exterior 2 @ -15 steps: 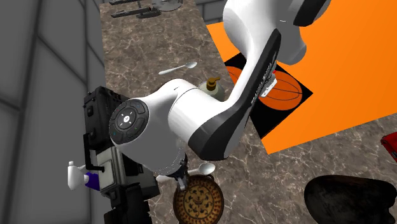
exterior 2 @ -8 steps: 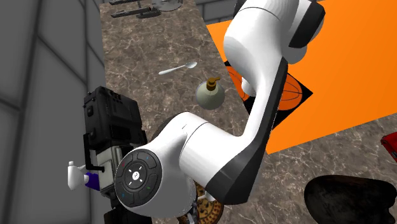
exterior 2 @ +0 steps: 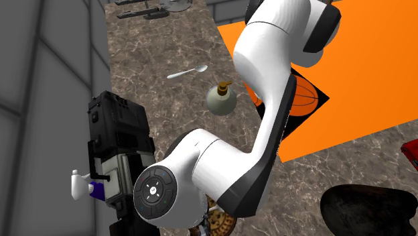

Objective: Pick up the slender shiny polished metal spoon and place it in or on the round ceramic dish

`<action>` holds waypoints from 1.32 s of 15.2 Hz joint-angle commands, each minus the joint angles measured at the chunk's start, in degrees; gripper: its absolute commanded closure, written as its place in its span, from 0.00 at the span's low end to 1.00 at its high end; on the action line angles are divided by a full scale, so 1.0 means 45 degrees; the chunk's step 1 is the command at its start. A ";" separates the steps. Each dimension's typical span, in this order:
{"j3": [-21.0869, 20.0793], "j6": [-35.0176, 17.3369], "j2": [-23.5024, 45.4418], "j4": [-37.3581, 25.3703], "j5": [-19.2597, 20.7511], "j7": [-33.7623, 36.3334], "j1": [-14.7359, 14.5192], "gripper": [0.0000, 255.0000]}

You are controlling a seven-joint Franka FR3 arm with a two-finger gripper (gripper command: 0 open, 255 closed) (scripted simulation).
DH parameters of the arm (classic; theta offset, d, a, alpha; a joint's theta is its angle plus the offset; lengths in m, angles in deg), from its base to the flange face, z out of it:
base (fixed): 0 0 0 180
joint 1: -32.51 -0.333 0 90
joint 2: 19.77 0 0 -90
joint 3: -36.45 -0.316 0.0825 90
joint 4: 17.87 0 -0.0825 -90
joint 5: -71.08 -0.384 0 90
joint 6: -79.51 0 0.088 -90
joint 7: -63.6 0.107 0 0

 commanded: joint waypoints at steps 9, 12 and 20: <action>0.0005 -0.0959 0.0238 0.0731 -0.0029 -0.0152 -0.0016 1.00; 0.0005 -0.0959 0.0238 0.0731 -0.0030 -0.0152 -0.0017 1.00; 0.0016 -0.0584 0.0142 0.0457 -0.0023 -0.0141 0.0026 0.00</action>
